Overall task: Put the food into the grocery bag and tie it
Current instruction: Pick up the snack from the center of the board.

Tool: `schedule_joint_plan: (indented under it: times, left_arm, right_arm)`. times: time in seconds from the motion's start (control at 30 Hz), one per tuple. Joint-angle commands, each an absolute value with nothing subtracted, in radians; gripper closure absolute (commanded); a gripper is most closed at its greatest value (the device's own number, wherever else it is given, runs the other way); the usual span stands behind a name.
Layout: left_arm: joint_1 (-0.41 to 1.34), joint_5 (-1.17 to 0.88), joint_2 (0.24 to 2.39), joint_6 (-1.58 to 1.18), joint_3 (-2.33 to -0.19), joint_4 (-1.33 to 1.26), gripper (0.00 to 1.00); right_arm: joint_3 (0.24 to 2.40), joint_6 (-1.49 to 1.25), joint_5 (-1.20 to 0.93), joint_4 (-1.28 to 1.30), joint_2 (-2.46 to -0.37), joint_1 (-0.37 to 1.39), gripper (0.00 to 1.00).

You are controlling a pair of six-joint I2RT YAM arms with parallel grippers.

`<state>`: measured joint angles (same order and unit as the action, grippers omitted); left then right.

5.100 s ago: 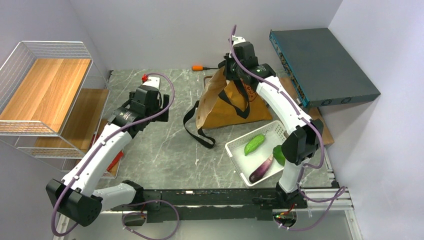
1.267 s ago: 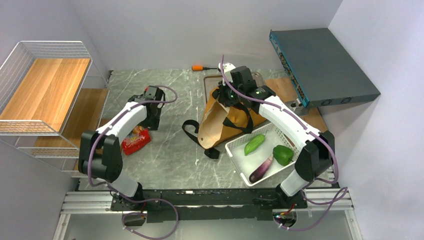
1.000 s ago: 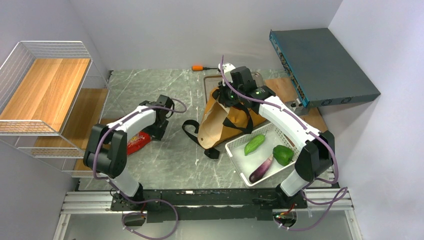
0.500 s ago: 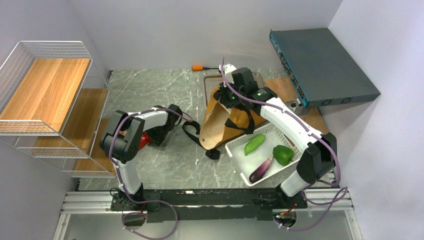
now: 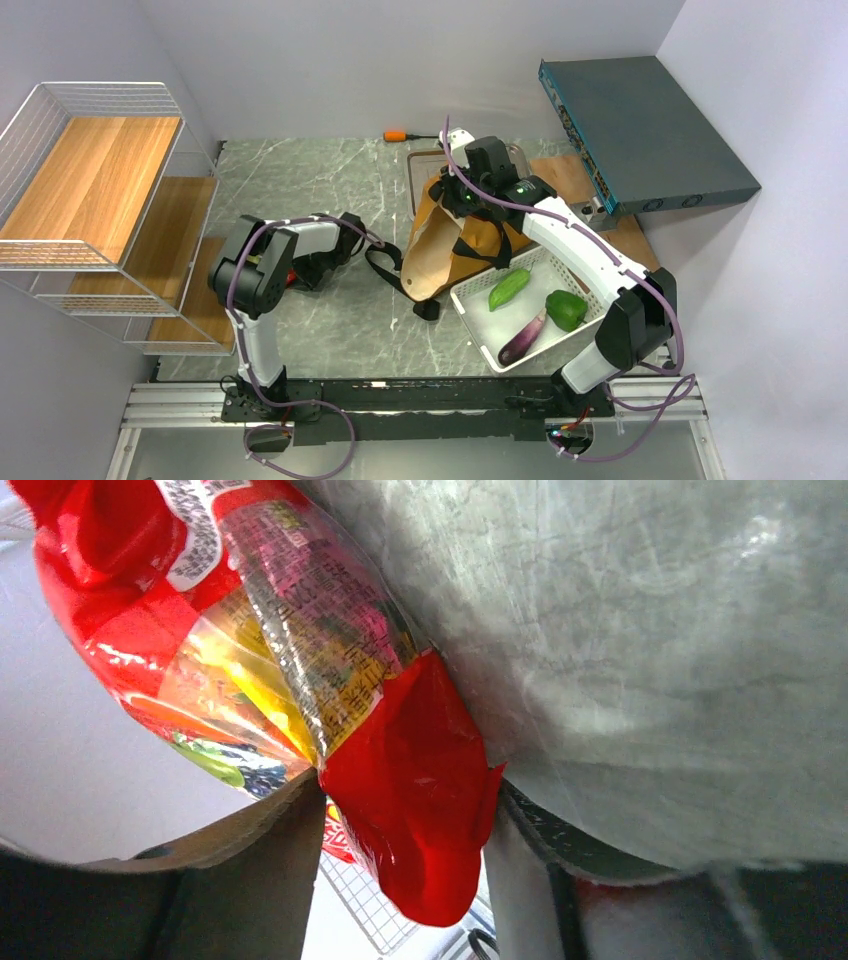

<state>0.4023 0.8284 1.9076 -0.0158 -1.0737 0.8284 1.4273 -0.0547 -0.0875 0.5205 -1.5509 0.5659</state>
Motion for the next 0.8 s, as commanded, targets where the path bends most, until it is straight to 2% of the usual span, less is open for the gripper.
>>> schedule_joint_plan:
  times: [0.0, 0.07, 0.13, 0.17, 0.77]
  left_arm:
    - [0.382, 0.836, 1.942, -0.022, -1.088, 0.814, 0.47]
    - [0.373, 0.838, 1.941, -0.023, -1.093, 0.815, 0.70]
    - [0.364, 0.838, 1.938, -0.027, -1.102, 0.819, 0.96]
    - [0.361, 0.839, 1.937, -0.029, -1.106, 0.822, 1.00]
    - [0.392, 0.794, 1.796, -0.077, -1.188, 0.918, 1.00]
  right_arm:
    - [1.417, -0.036, -0.061, 0.503, -1.505, 0.561, 1.00]
    - [1.412, -0.033, -0.057, 0.503, -1.501, 0.561, 1.00]
    - [1.409, -0.031, -0.056, 0.503, -1.499, 0.560, 1.00]
    - [1.408, -0.031, -0.057, 0.502, -1.500, 0.561, 1.00]
    - [1.432, -0.042, -0.069, 0.503, -1.534, 0.561, 1.00]
